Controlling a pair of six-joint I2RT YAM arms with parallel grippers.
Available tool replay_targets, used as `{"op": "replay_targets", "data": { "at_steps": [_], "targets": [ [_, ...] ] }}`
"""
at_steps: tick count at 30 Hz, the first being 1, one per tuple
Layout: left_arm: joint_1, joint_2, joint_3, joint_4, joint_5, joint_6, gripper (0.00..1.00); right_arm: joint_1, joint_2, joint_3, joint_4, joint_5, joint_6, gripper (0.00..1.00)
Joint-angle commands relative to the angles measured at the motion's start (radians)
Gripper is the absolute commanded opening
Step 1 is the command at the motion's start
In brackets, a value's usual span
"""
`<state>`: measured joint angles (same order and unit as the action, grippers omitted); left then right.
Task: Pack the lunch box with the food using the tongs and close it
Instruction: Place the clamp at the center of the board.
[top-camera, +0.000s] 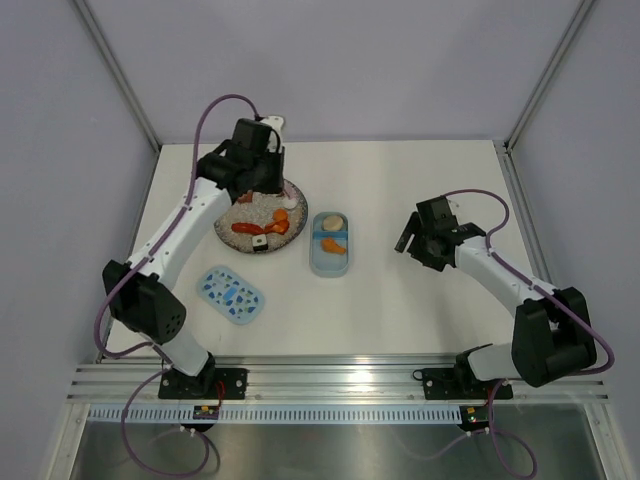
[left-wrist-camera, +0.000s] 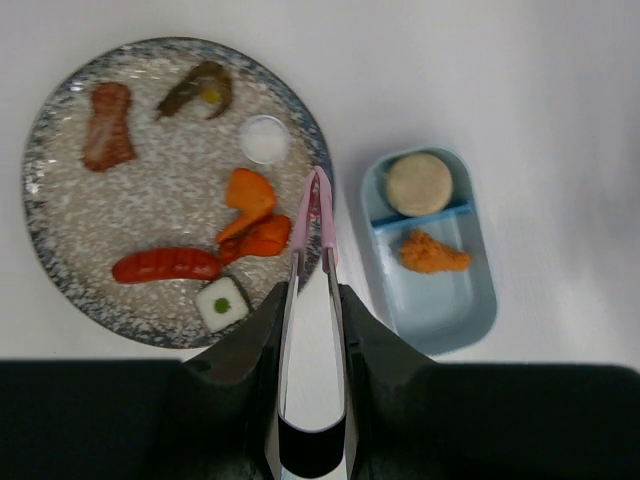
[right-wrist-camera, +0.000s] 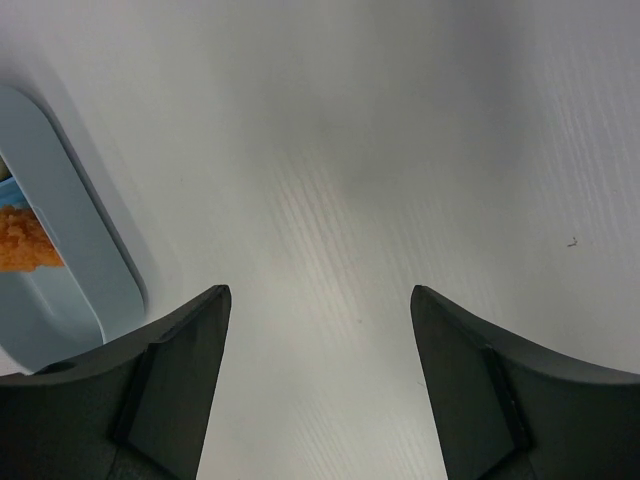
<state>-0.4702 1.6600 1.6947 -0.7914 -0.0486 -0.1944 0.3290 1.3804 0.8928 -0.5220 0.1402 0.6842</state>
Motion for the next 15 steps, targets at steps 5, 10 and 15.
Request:
{"op": "replay_targets", "data": {
  "at_steps": [5, 10, 15],
  "targets": [
    [0.183, -0.158, -0.171, 0.150, 0.002, -0.137, 0.00, 0.005, -0.055, 0.015, -0.033, 0.050, -0.032, 0.81],
    [0.268, -0.278, -0.334, 0.299, -0.233, -0.237, 0.03, 0.007, -0.060, 0.020, -0.041, 0.041, -0.037, 0.81],
    [0.330, -0.328, -0.421, 0.328, -0.323, -0.258, 0.05, 0.005, -0.083, 0.003, -0.039, 0.038, -0.038, 0.81]
  ]
}}
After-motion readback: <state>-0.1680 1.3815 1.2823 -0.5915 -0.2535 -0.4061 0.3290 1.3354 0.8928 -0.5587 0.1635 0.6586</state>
